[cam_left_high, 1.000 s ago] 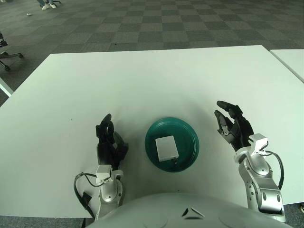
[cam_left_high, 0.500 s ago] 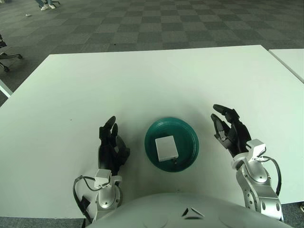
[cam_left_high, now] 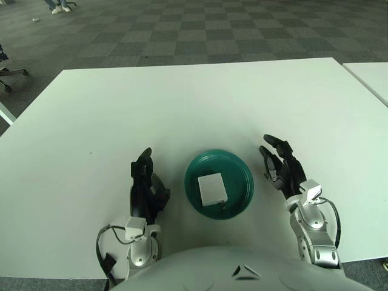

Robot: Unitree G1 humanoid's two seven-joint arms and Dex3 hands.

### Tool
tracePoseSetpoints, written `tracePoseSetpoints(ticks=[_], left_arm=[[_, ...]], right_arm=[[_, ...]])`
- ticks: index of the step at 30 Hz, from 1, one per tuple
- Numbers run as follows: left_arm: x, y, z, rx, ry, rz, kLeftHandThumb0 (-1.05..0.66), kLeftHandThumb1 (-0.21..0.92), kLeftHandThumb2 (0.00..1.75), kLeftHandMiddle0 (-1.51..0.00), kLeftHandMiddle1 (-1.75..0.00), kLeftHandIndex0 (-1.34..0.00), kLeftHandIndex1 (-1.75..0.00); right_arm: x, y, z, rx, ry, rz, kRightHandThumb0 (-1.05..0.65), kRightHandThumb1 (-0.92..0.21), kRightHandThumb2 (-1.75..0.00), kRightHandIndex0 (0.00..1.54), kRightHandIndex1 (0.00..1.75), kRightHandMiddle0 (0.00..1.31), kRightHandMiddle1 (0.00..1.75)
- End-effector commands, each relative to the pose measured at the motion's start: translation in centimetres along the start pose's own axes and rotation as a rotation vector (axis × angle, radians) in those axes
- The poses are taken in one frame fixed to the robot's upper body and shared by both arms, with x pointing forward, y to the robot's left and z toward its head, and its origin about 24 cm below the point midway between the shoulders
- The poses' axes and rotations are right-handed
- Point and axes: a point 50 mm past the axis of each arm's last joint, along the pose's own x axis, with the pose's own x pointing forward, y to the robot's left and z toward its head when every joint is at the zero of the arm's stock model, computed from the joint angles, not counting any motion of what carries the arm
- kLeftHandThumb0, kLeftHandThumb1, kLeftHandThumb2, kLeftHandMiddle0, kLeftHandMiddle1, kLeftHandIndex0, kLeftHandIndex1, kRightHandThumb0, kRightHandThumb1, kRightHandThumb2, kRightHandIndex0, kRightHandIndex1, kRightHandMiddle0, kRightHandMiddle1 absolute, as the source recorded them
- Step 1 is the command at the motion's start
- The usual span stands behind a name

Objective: Put the charger into the plate.

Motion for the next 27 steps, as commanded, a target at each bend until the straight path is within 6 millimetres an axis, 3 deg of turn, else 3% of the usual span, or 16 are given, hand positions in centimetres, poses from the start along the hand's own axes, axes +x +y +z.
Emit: tracePoseSetpoints(ticks=[1,8,17,27], left_arm=[[-1.4,1.2,-2.6,0.038,0.147,-0.003,-0.88,0.92,1.0,-0.21,-0.01,0.0,-0.71],[-1.1,1.6,-2.2,0.044,0.117,-0.027,-0.87,0.92,0.99,-0.23,-0.01,0.0,-0.76],[-0.4,1.9,-2.4,0.063,0.114,-0.052,-0.9,0.92,0.98,-0.26,-0.02,0.0,-0.85],[0.5,2.5,-3.2,0.101,0.124,-0.092,-0.92,0.92,0.99,-0.26,-0.01,0.0,-0.78]], right_arm=[[-1.6,1.0,-7.8,-0.138,0.191,0.109,-0.76,-0.92,-0.72,0.23,0.0,0.0,0.57],[-1.6,1.4,-8.7,-0.249,0.172,0.115,-0.86,-0.92,-0.81,0.19,0.0,0.0,0.52],[-1.8,1.5,-9.7,-0.374,0.164,0.13,-1.0,-0.92,-0.97,0.19,0.0,0.0,0.57],[-1.0,1.4,-10.3,-0.402,0.197,0.117,-1.03,-0.92,-1.01,0.19,0.0,0.0,0.47]])
